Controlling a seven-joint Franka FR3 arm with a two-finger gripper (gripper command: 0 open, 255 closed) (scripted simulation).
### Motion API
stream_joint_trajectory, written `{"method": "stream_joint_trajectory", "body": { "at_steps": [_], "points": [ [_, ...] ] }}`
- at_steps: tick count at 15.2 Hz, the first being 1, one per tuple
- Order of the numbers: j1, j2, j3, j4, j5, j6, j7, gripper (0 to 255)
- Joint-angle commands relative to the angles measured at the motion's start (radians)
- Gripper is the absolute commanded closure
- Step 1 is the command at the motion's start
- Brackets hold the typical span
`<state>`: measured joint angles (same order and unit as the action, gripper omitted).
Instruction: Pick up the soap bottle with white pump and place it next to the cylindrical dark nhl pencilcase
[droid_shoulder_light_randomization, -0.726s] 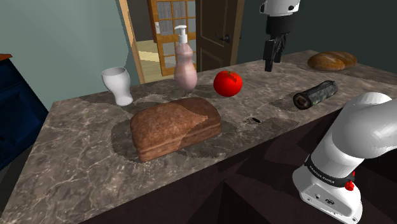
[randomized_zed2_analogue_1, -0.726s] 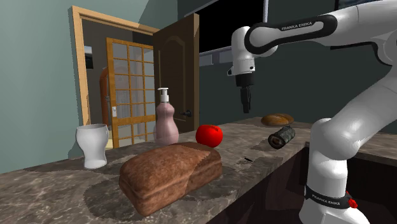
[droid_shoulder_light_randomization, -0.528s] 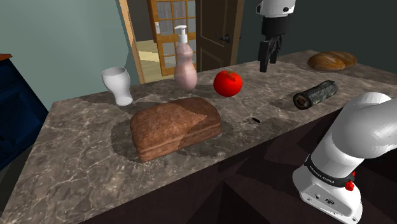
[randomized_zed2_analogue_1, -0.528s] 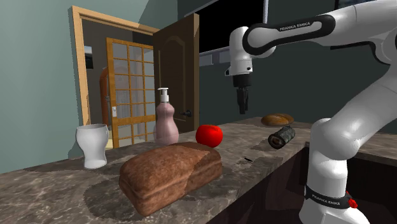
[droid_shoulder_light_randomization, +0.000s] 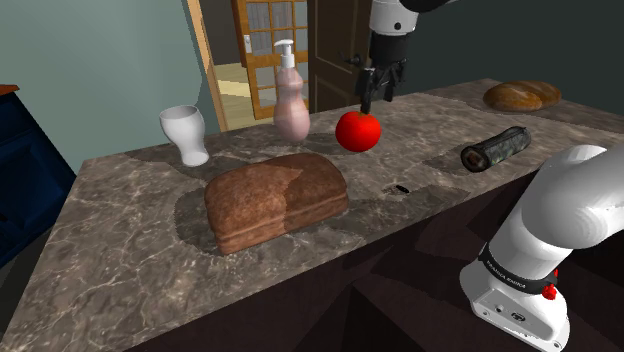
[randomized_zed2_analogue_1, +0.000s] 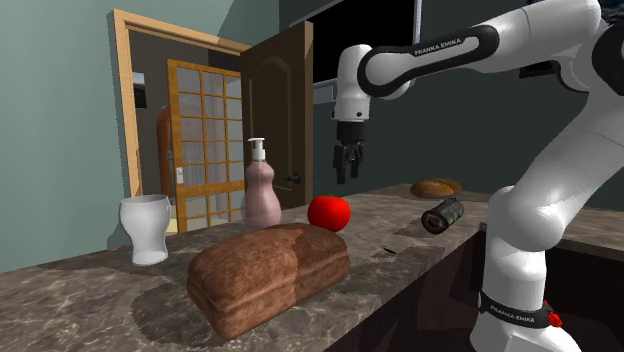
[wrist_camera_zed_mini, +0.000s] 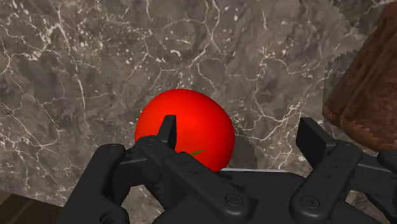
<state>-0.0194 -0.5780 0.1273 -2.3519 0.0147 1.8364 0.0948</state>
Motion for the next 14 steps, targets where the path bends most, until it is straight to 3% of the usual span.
{"method": "stream_joint_trajectory", "body": {
  "at_steps": [1,7,14],
  "points": [
    [-0.007,0.053,0.028,0.026,0.002,0.068,0.059,0],
    [-0.037,0.210,0.110,0.134,-0.035,0.229,0.239,0],
    [-0.079,0.410,0.194,0.319,-0.162,0.353,0.477,0]
  ]
}}
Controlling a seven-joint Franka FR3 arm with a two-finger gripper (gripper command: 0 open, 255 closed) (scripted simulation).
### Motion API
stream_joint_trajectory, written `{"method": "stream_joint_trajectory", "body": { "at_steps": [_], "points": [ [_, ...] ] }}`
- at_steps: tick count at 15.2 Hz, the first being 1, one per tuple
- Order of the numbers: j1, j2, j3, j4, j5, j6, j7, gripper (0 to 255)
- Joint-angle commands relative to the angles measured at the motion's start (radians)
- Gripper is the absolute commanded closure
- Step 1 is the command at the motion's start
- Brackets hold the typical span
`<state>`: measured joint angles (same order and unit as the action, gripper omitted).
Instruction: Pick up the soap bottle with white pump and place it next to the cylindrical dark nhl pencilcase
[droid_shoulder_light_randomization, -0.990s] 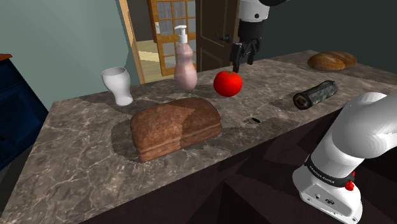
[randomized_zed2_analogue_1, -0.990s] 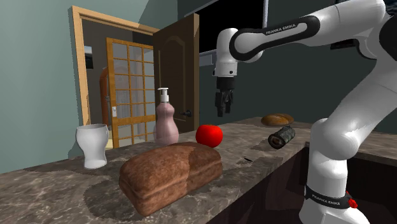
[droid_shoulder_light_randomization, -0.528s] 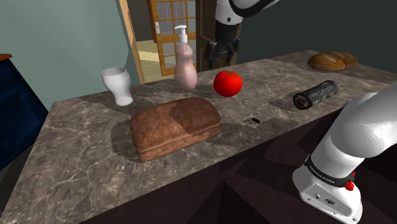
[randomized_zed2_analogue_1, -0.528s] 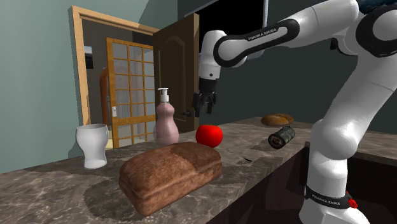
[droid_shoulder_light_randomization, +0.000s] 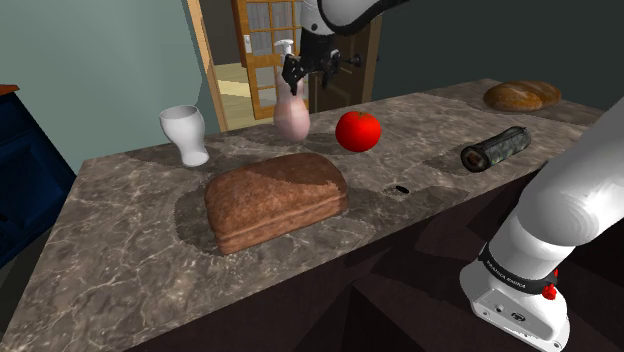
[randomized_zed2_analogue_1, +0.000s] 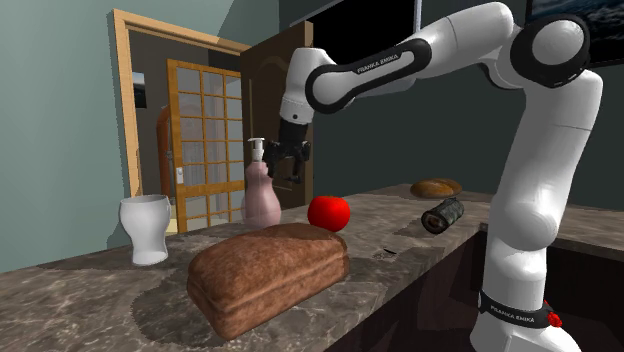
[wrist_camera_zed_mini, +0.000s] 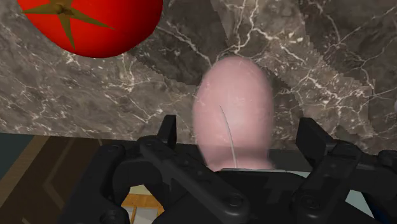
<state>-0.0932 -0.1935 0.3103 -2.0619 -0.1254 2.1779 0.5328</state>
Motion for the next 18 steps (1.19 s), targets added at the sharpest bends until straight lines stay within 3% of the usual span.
{"method": "stream_joint_trajectory", "body": {
  "at_steps": [1,10,18],
  "points": [
    [-0.009,0.055,0.021,0.061,-0.047,0.023,0.075,0],
    [-0.018,0.142,0.026,0.062,-0.108,0.115,0.132,0],
    [-0.018,0.142,0.026,0.062,-0.108,0.115,0.132,0]
  ]
}}
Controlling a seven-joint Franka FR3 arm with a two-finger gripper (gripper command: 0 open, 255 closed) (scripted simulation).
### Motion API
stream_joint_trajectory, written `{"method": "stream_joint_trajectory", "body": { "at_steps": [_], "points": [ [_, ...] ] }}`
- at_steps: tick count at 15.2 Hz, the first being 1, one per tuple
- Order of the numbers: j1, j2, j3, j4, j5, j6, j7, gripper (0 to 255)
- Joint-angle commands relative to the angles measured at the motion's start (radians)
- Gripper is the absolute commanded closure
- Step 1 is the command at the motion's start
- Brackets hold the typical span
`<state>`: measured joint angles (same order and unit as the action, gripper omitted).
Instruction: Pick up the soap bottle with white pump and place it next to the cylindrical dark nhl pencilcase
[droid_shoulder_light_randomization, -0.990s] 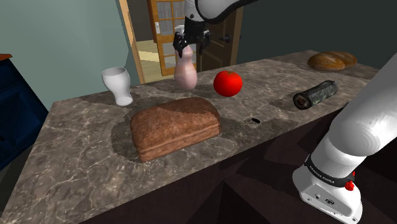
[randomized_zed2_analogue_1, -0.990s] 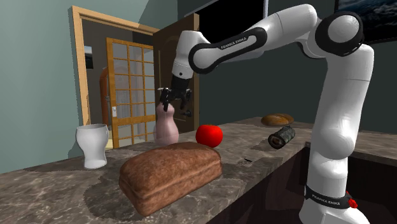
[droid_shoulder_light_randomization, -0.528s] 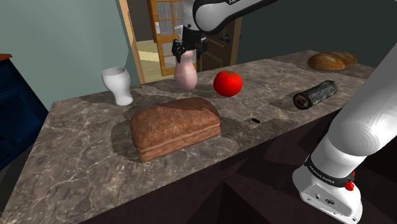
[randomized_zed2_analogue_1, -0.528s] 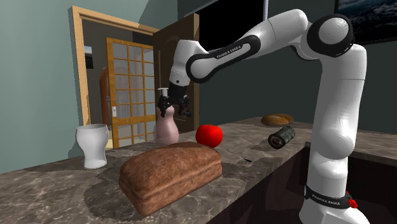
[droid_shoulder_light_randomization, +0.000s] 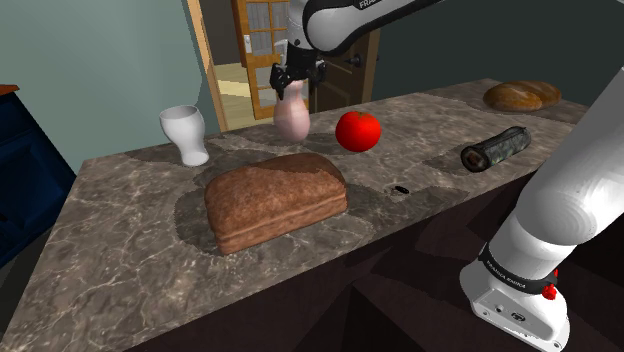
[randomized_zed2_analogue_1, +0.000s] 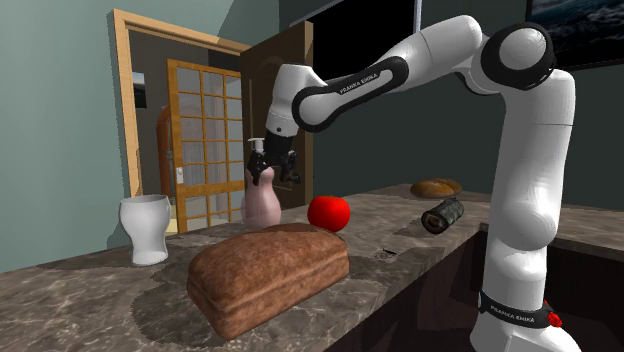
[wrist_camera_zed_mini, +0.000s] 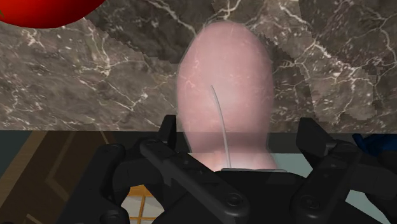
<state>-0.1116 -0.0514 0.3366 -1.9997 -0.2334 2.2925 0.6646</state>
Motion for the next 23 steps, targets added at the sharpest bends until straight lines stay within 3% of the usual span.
{"method": "stream_joint_trajectory", "body": {
  "at_steps": [1,10,23],
  "points": [
    [0.000,0.000,0.000,0.000,0.000,0.000,0.000,255],
    [0.000,0.000,0.000,0.000,0.000,0.000,0.000,255],
    [0.003,-0.019,-0.001,0.152,0.034,-0.166,-0.046,255]
  ]
}}
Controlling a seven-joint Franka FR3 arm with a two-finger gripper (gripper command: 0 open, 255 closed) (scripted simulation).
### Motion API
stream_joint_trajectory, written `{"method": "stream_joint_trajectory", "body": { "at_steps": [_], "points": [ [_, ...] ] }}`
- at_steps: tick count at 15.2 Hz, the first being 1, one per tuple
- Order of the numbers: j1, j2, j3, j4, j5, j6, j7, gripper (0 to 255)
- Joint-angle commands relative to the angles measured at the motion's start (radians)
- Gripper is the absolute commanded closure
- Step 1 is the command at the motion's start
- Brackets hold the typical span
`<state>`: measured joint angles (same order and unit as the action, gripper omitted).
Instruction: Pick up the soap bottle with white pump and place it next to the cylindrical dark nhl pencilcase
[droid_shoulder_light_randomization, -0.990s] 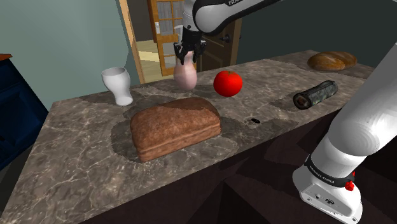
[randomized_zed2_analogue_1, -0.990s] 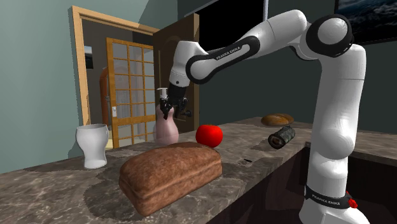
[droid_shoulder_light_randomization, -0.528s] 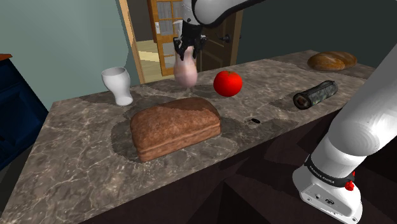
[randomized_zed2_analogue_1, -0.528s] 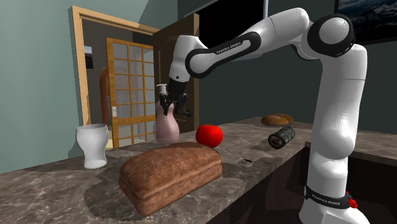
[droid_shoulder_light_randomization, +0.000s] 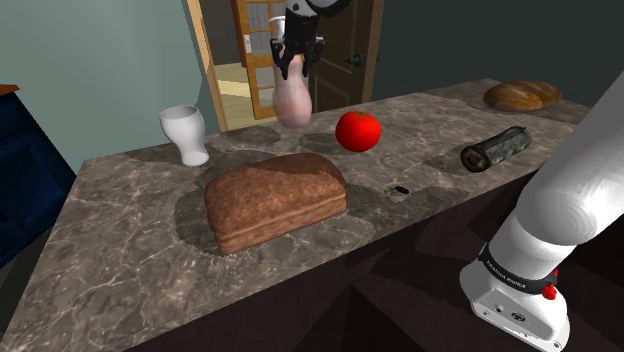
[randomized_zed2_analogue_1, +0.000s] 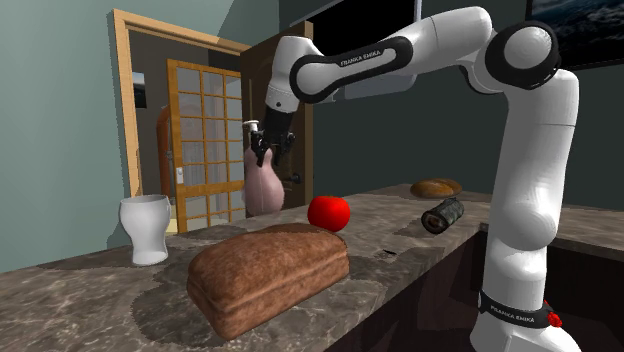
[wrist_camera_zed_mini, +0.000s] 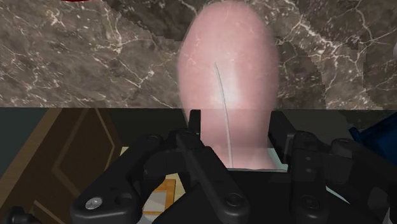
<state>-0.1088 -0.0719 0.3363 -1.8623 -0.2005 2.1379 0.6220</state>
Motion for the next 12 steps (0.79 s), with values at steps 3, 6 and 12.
{"method": "stream_joint_trajectory", "body": {
  "at_steps": [3,6,12],
  "points": [
    [0.000,0.002,0.000,0.056,0.005,-0.051,-0.011,255],
    [0.001,0.005,0.001,0.099,0.008,-0.091,-0.018,255],
    [0.003,0.019,0.003,0.195,0.009,-0.173,-0.031,255]
  ]
}}
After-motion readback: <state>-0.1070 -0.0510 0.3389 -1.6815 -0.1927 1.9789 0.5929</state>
